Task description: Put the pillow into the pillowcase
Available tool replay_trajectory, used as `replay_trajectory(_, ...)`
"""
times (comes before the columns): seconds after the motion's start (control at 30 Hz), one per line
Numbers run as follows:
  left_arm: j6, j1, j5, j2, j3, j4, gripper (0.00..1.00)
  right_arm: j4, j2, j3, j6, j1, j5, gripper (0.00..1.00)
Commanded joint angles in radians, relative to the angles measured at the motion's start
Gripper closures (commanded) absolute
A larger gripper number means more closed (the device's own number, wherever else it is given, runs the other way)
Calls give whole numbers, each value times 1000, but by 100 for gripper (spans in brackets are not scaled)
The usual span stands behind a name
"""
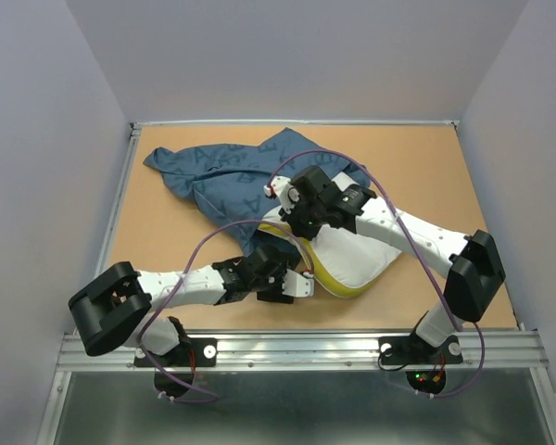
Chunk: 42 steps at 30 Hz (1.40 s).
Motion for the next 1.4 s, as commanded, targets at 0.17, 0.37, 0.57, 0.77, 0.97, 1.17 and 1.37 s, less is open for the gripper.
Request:
replay_trajectory(0.17, 43, -2, -53, 121, 17, 17, 100, 31, -57, 67, -14, -10, -42, 99)
replay_trajectory(0.37, 38, -186, 287, -116, 209, -151, 100, 140, 85, 137, 8, -32, -58, 99)
replay_trajectory(0.57, -25, -379, 374, -135, 349, -210, 100, 261, 341, 344, 162, -56, -39, 99)
replay_trajectory(0.77, -38, -378, 417, -155, 352, -216, 100, 390, 440, 282, 224, -81, -58, 99)
replay_trajectory(0.97, -71, -378, 404, -192, 335, -236, 94, 494, 392, 12, 287, -82, -198, 99)
replay_trajectory(1.17, -100, -324, 384, -334, 324, -403, 48, 397, 162, 13, 304, -82, -344, 31)
replay_trajectory(1.37, -219, -153, 296, -442, 437, -553, 36, 179, -119, -111, 80, -124, -298, 29)
